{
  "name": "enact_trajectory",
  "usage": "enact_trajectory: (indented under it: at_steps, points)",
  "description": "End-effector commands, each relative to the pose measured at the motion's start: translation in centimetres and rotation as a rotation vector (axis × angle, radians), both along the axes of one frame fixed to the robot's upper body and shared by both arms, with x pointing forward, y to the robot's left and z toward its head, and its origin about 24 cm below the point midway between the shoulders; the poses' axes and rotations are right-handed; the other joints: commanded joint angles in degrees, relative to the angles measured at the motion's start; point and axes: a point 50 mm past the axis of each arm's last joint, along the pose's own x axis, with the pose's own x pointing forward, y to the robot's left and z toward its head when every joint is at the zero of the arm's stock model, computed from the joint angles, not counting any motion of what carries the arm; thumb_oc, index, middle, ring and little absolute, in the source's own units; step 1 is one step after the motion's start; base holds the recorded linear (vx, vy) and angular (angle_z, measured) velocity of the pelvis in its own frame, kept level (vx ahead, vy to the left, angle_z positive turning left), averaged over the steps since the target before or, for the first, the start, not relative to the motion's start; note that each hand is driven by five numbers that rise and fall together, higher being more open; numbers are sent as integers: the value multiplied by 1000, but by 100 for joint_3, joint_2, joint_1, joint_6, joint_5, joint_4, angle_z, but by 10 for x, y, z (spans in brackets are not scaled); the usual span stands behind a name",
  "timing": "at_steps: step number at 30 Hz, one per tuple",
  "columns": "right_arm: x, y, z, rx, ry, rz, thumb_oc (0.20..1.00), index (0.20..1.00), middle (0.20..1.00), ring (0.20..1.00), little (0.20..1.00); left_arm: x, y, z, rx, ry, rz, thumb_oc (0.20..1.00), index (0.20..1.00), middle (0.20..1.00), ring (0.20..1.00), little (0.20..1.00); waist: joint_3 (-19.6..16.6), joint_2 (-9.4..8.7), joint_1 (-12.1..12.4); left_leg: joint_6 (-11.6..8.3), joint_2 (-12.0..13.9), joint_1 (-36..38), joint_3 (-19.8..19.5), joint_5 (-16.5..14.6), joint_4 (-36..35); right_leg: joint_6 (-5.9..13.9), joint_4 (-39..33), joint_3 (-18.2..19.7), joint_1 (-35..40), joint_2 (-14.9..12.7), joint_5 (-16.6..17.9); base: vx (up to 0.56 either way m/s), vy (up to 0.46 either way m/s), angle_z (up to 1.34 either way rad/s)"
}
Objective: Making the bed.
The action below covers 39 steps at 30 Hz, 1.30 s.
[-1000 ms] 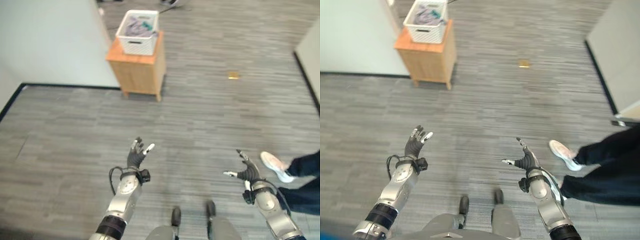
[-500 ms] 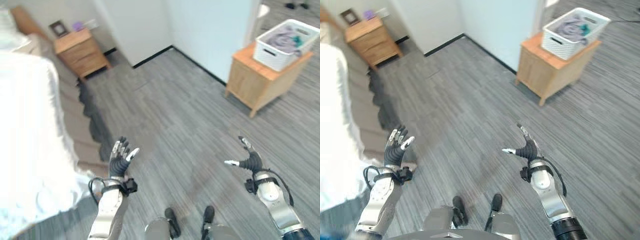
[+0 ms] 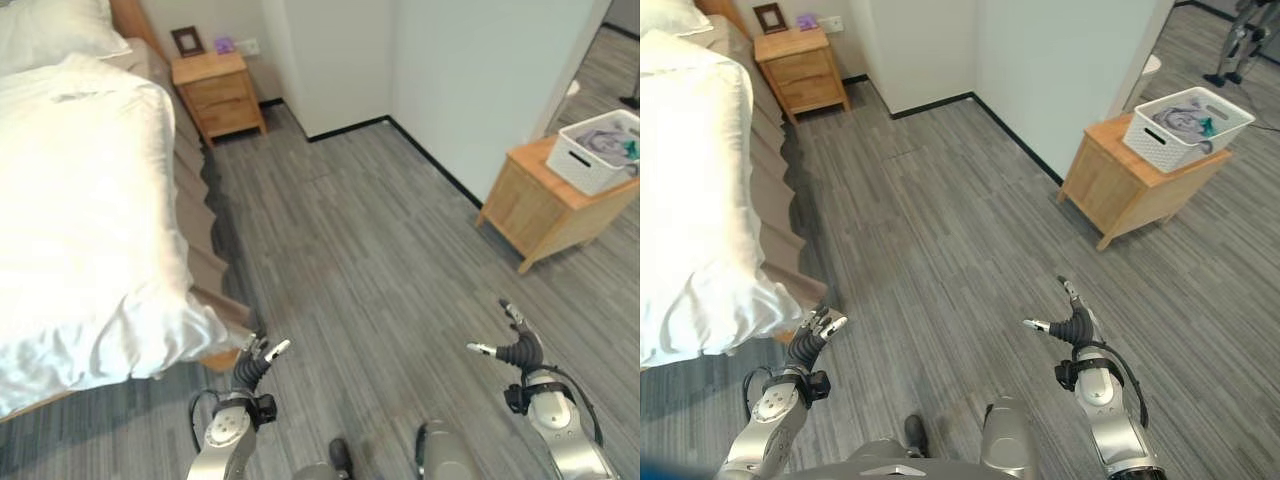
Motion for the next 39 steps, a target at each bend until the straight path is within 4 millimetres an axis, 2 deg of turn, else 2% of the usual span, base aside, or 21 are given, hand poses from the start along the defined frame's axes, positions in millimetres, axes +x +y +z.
enact_trajectory:
  at_steps: [1, 2, 3, 5, 9, 13, 14, 16, 19, 21, 23, 26, 28, 29, 31, 32, 34, 36, 37, 38, 39]
  points:
    - [12, -1, 19, 1, -117, -5, 1000, 1000, 1000, 1000, 1000, 17, 4, 26, 55, -138, -27, 1000, 1000, 1000, 1000, 1000, 13, -100, -185, -421, 320, 197, -376, -208, -205, 123, -1071, 214, 660, 272, 311, 66, -150, 63]
    - [10, -4, 16, -11, -101, -13, 1000, 1000, 1000, 1000, 1000, 19, 5, 27, 53, -141, -19, 1000, 1000, 1000, 1000, 1000, -8, -130, -250, -424, 280, 149, -500, -235, -205, 125, -1321, 586, 687, 382, 354, 39, -78, 93]
    - [8, -5, 13, -20, -81, -7, 1000, 1000, 1000, 1000, 1000, 18, 5, 27, 49, -143, -16, 1000, 1000, 1000, 1000, 1000, -53, -155, -265, -416, 250, 141, -541, -281, -205, 108, -1609, 738, 810, 414, 419, 62, -141, 92]
    - [9, -1, 7, -11, -51, 13, 1000, 1000, 1000, 1000, 1000, 17, 6, 23, 40, -129, 16, 1000, 1000, 1000, 1000, 1000, -150, -207, -153, -448, 274, 169, -564, -272, -205, 140, -1951, 631, 970, 291, 648, 69, -210, 81]
    - [7, -2, 4, 13, -31, 32, 1000, 1000, 1000, 1000, 1000, 10, 5, 18, 30, -109, 12, 1000, 1000, 1000, 1000, 1000, -276, -175, -112, -494, 335, 216, -539, -268, -205, 121, -2326, 485, 1248, 263, 738, 73, -117, -1]
    - [5, -2, -2, 53, -4, 25, 1000, 1000, 1000, 1000, 1000, 3, 3, 10, 8, -71, 23, 1000, 1000, 1000, 1000, 1000, -345, -124, -48, -561, 427, 236, -578, -179, -205, 64, -2398, 338, 1430, 299, 672, 49, -77, 1]
    - [-6, 3, -74, 343, 214, -279, 1000, 1000, 1000, 1000, 1000, 7, 12, -30, 156, 152, 28, 1000, 1000, 1000, 1000, 1000, -221, -519, 230, -391, 368, -68, -481, -214, -140, 59, -1411, -482, 1526, 301, 181, -33, 38, 6]
    - [-3, -3, -69, 320, 186, -298, 1000, 1000, 1000, 1000, 1000, 8, 12, -23, 128, 113, 39, 1000, 1000, 1000, 1000, 1000, -264, -536, 292, -344, 272, -80, -484, -242, -127, -5, -1564, -515, 1570, 355, 163, -69, 86, 7]
    - [20, -9, -31, 226, 29, -225, 1000, 1000, 1000, 1000, 1000, 2, 10, -5, 38, 3, 69, 1000, 1000, 1000, 1000, 1000, -340, -485, 292, -284, 139, 26, -444, -310, -102, 7, -1892, -392, 1639, 421, 327, -88, 164, 4]
    - [26, -10, -20, 180, -12, -185, 1000, 1000, 1000, 1000, 1000, 3, 10, 1, 57, -20, 42, 1000, 1000, 1000, 1000, 1000, -373, -466, 300, -276, 123, 63, -455, -320, -116, -3, -1925, -406, 1650, 395, 352, -7, 104, -3]
    - [30, -11, -12, 111, -36, -143, 1000, 1000, 1000, 1000, 1000, 9, 14, 12, 135, -65, 21, 1000, 1000, 1000, 1000, 1000, -409, -498, 341, -263, 102, 104, -490, -345, -132, 20, -1968, -527, 1689, 334, 395, 57, 100, 3]
    - [34, -10, -6, 52, -56, -116, 1000, 1000, 1000, 1000, 1000, 16, 16, 19, 170, -93, 28, 1000, 1000, 1000, 1000, 1000, -422, -530, 378, -247, 86, 133, -503, -367, -134, 65, -1931, -652, 1735, 264, 403, 45, 35, 7]
    - [37, -11, 0, 14, -80, -102, 1000, 1000, 1000, 1000, 1000, 22, 17, 30, 185, -150, 40, 1000, 1000, 1000, 1000, 1000, -399, -538, 435, -220, 79, 188, -504, -414, -123, 150, -1515, -793, 1657, 138, 426, 12, 18, 3]
    - [39, -11, 2, 2, -85, -95, 1000, 1000, 1000, 1000, 1000, 25, 17, 34, 200, -168, 46, 1000, 1000, 1000, 1000, 1000, -347, -539, 431, -206, 52, 248, -530, -436, -116, 252, -1113, -831, 1485, 8, 574, 34, 35, 11]
    - [42, -11, 6, -11, -106, -85, 1000, 1000, 1000, 1000, 1000, 32, 20, 43, 251, -207, 53, 1000, 1000, 1000, 1000, 1000, -252, -514, 381, -185, 39, 344, -622, -456, -113, 391, -515, -770, 1220, -80, 932, 55, 26, 14]
    - [42, -11, 7, -11, -108, -85, 1000, 1000, 1000, 1000, 1000, 33, 19, 44, 252, -208, 54, 1000, 1000, 1000, 1000, 1000, -243, -521, 377, -179, 26, 336, -626, -456, -108, 398, -456, -763, 1187, -97, 906, 142, 31, 16]
    - [46, -10, 20, -33, -168, -51, 1000, 1000, 1000, 1000, 1000, 45, 19, 60, 331, -276, 43, 1000, 1000, 1000, 1000, 1000, -202, -433, 256, -206, 99, 499, -755, -541, -155, 253, -143, -665, 812, 127, 657, 233, 13, 27]
    - [49, -12, 33, -66, -208, -12, 1000, 1000, 1000, 1000, 1000, 50, 16, 71, 339, -328, 32, 1000, 1000, 1000, 1000, 1000, -192, -435, 149, -253, 89, 662, -821, -666, -205, 84, -723, -835, 536, 302, 482, 379, -86, 31]
    - [51, -11, 36, -73, -216, -2, 1000, 1000, 1000, 1000, 1000, 52, 15, 74, 334, -341, 28, 1000, 1000, 1000, 1000, 1000, -186, -470, 118, -280, 57, 741, -821, -737, -205, 78, -1098, -955, 439, 305, 552, 323, -99, 17]
    - [51, -11, 36, -73, -216, -2, 1000, 1000, 1000, 1000, 1000, 52, 15, 74, 334, -340, 29, 1000, 1000, 1000, 1000, 1000, -186, -447, 100, -286, 83, 750, -837, -754, -205, 77, -1168, -984, 489, 331, 575, 283, -91, -4]
    - [52, -12, 40, -89, -230, 4, 1000, 1000, 1000, 1000, 1000, 53, 15, 76, 338, -347, 28, 1000, 1000, 1000, 1000, 1000, -139, -492, 37, -334, 61, 922, -843, -846, -205, 95, -1541, -1151, 201, 302, 762, 298, -82, -3]
